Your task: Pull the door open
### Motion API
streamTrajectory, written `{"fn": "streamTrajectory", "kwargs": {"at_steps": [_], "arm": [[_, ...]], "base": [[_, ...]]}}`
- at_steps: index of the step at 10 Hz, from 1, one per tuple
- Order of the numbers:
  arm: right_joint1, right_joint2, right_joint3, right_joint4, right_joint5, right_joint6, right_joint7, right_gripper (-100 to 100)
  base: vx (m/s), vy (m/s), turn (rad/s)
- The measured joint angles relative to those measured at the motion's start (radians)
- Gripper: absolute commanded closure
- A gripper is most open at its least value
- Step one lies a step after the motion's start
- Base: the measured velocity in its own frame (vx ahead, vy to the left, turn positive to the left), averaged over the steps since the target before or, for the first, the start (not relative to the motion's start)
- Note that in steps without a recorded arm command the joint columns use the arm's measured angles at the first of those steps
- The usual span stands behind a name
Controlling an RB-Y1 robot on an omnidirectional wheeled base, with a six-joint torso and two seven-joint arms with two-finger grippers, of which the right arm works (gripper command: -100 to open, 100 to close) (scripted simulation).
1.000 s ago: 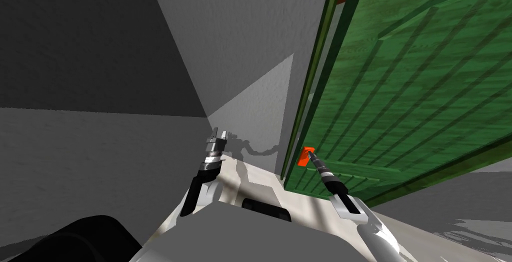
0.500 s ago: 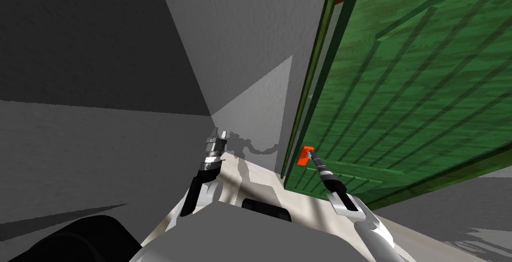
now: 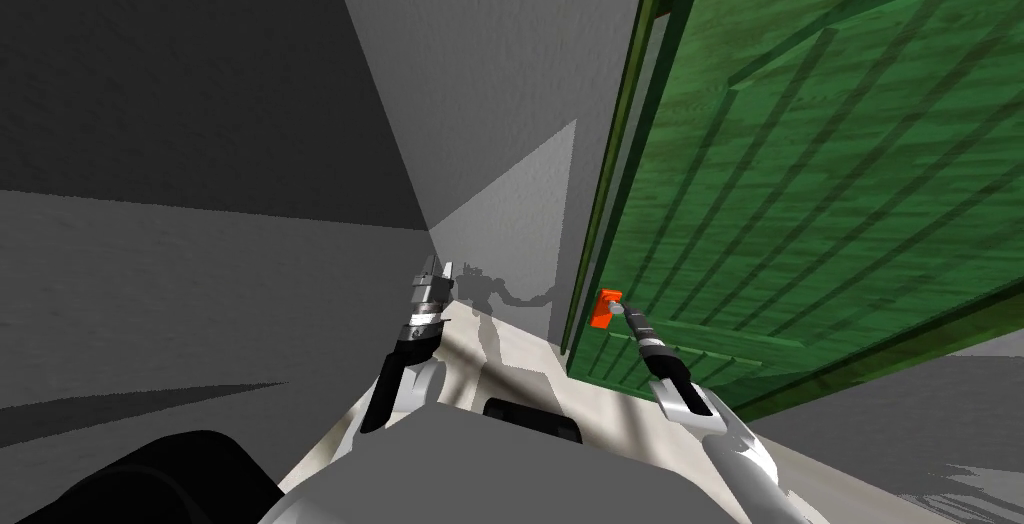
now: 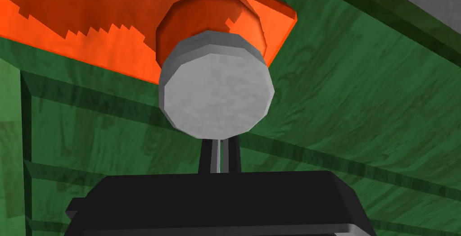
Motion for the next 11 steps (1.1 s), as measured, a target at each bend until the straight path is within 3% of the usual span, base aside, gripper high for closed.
{"fn": "streamTrajectory", "kwargs": {"at_steps": [11], "arm": [[0.045, -0.029, -0.043, -0.012, 0.138, -0.029, 0.262, -100]], "base": [[-0.021, 0.050, -0.039]]}}
